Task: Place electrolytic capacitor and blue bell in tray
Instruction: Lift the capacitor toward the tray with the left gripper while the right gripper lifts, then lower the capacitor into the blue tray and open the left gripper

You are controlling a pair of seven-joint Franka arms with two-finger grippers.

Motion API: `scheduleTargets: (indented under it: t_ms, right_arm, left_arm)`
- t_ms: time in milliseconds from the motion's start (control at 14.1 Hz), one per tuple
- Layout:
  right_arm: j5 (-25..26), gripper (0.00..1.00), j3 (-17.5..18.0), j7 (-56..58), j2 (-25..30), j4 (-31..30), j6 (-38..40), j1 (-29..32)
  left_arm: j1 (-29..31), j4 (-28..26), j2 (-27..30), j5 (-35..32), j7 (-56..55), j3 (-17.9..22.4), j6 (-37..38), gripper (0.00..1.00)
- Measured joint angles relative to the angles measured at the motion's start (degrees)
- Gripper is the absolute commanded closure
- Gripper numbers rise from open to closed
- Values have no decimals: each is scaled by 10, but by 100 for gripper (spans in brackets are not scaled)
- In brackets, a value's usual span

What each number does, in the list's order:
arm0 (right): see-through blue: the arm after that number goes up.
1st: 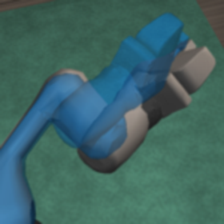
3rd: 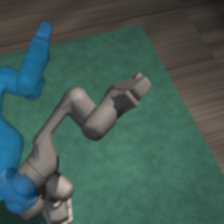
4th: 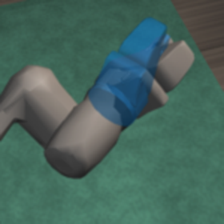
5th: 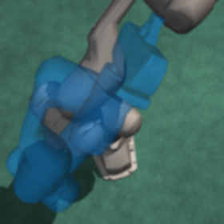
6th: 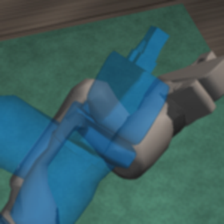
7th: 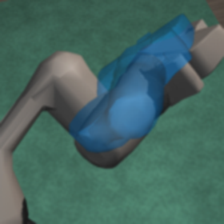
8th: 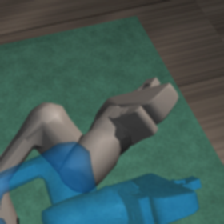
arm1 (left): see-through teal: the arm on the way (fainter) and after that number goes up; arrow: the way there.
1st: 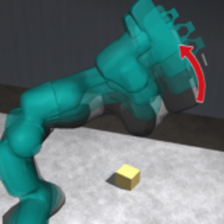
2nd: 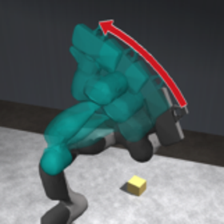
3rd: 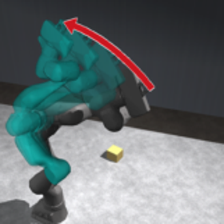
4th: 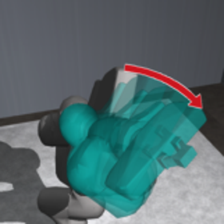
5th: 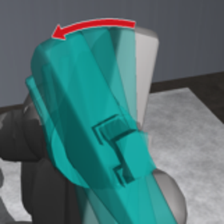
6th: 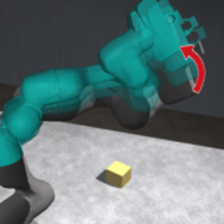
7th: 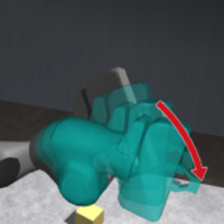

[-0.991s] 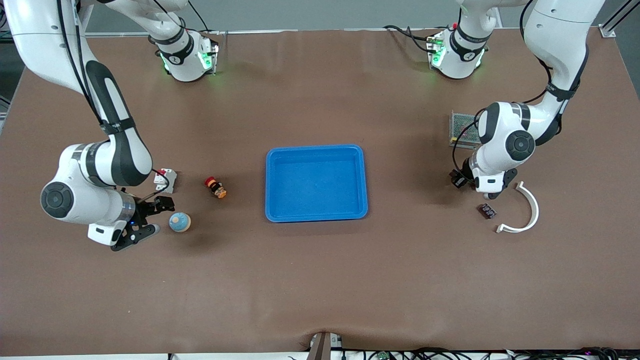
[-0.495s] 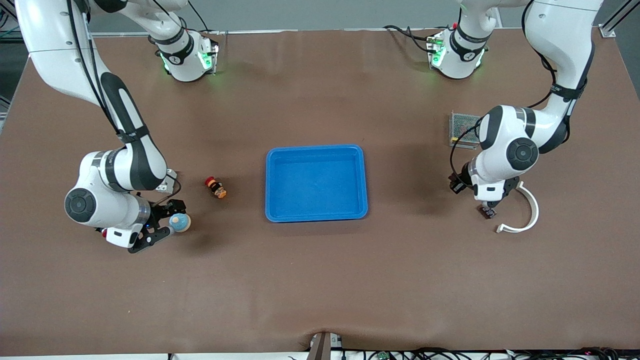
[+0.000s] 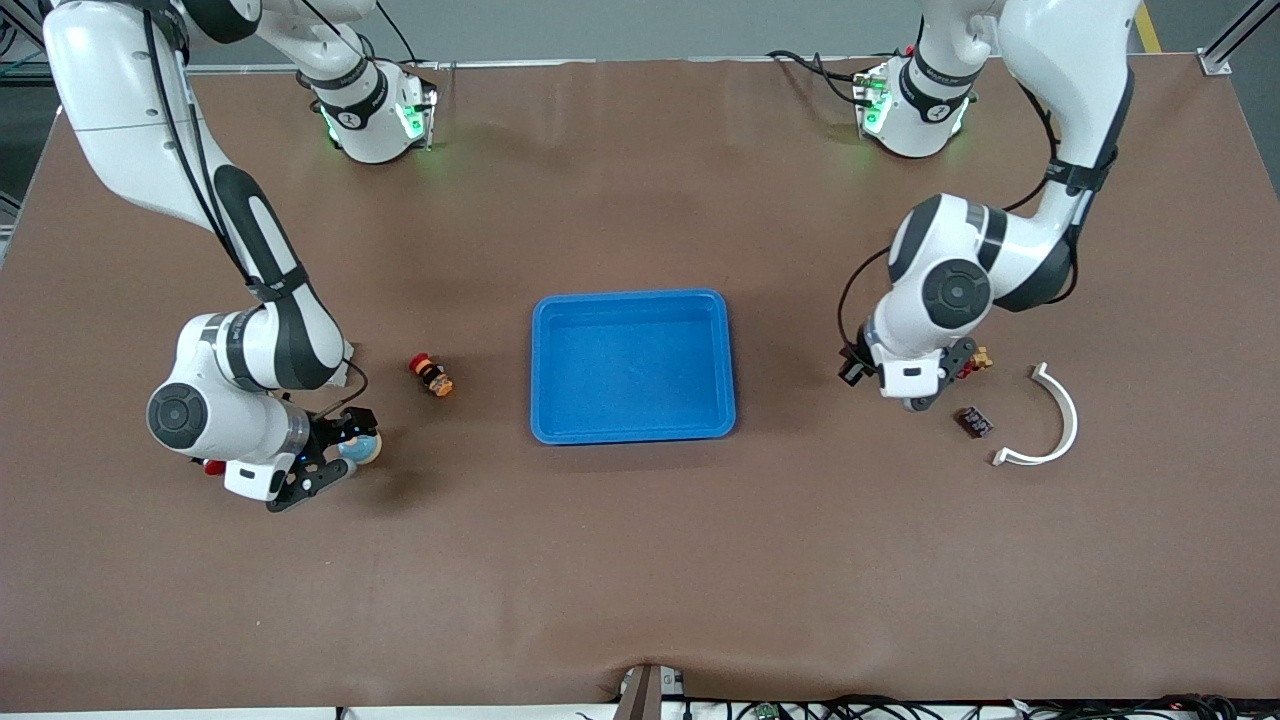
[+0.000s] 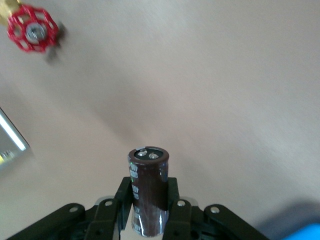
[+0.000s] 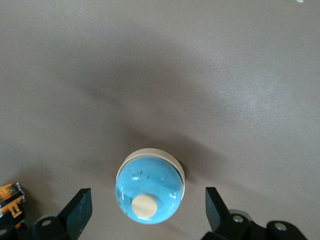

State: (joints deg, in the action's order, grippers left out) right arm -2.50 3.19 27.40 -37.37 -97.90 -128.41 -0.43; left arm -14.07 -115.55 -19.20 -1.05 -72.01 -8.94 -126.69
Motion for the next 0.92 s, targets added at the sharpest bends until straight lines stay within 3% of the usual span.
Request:
scheduleTargets:
  t_ms: [425,920]
  right_arm:
    - [0,0,1,1,-12,0,-8,0]
    - [0,0,1,2,-22,0,-16,-1]
  left_arm:
    - [-67,44,-20,0,-136,0,1,100]
    - [-161,130,-97,0,-278,-1,1,100]
